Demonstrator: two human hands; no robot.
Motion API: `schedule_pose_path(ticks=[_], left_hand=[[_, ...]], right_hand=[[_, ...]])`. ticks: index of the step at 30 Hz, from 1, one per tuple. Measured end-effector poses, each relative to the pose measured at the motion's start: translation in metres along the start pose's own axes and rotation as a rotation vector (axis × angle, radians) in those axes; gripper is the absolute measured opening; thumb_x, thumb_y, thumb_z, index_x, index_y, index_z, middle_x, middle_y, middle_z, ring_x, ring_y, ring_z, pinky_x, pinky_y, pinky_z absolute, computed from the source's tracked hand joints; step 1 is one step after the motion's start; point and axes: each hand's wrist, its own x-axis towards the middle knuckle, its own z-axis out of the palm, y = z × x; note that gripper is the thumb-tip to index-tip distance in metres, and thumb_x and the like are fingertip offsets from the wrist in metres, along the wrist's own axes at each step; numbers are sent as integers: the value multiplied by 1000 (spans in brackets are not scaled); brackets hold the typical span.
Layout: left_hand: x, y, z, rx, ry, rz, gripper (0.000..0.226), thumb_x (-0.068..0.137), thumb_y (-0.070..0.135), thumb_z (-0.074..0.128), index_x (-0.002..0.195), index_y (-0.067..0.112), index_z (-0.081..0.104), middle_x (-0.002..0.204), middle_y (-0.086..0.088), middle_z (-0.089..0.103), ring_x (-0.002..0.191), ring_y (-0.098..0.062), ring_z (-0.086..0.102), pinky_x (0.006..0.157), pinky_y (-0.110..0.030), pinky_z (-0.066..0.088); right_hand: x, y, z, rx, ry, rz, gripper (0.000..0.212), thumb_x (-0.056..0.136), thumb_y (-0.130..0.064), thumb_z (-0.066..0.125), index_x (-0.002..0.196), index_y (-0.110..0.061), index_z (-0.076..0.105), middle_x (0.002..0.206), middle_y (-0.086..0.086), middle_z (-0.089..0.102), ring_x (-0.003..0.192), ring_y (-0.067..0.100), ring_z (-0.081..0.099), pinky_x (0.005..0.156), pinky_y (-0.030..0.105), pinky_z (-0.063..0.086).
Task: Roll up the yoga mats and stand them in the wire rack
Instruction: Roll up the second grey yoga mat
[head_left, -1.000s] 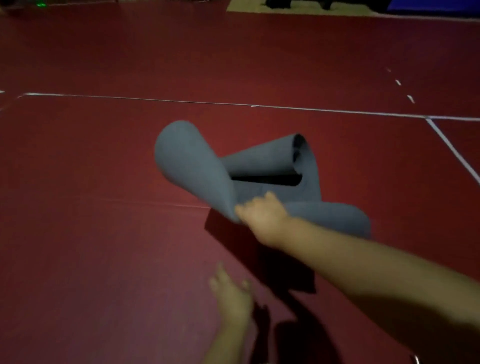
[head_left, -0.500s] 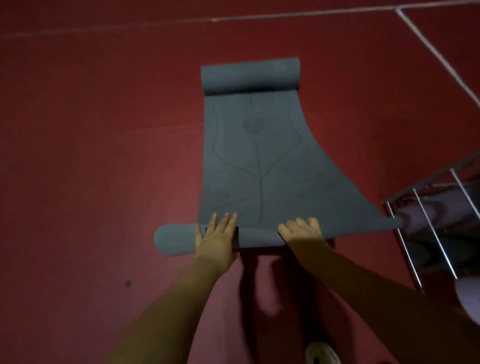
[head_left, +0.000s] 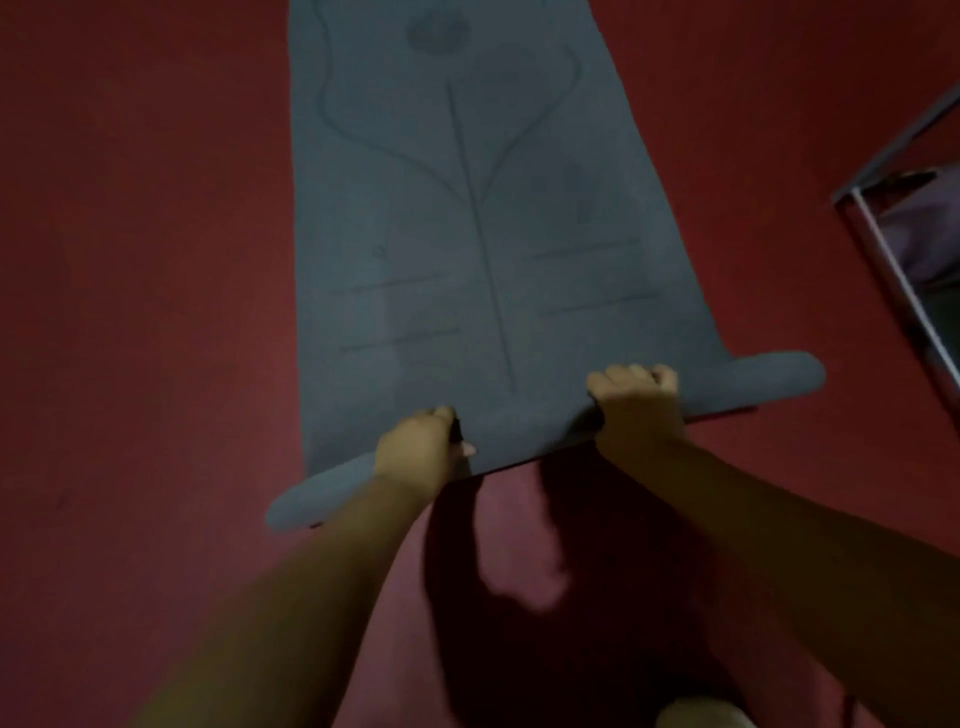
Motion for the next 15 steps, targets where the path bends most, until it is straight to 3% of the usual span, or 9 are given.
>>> schedule_pose_path(ticks=[1,3,5,9,12,15], left_hand=[[14,-1,13,-12,25,9,36,89,38,60,105,7,52,115,-14,59,107,-32,55,80,-37,44],[36,0,28,-5,114,19,34,89,38,60,103,8,53,113,-13,60,106,-31,55,77,-35,40],[49,2,32,32,196,32,34,89,41,59,104,10,54,114,-11,60,107,-30,54,76,-34,35],[49,3,13,42,331,53,39,87,43,61,107,10,55,114,-12,61,107,-32,55,79,-34,36],[25,3,-4,-133,339,52,39,85,41,65,108,10,59,110,-12,64,105,-32,57,84,-35,40],[-13,4,-19,-220,350,157,30,87,40,62,93,11,63,94,-8,64,95,-31,59,79,-35,41]], right_hand=[[8,6,23,46,78,12,26,46,-12,49,71,-13,58,65,6,54,62,28,56,75,36,33],[20,15,48,67,21,115,31,62,-10,52,92,-15,57,88,5,56,89,29,55,88,39,29],[26,20,57,76,-26,155,32,68,-9,57,98,-19,49,101,3,52,103,25,46,92,35,23],[30,22,47,148,183,115,32,65,-2,55,85,-21,38,96,4,53,100,27,47,86,33,20],[22,19,26,170,288,107,28,63,-2,56,81,-19,43,90,7,56,95,30,50,83,34,20],[-9,19,7,171,359,112,29,57,0,58,76,-17,45,80,7,55,86,32,52,75,34,19]])
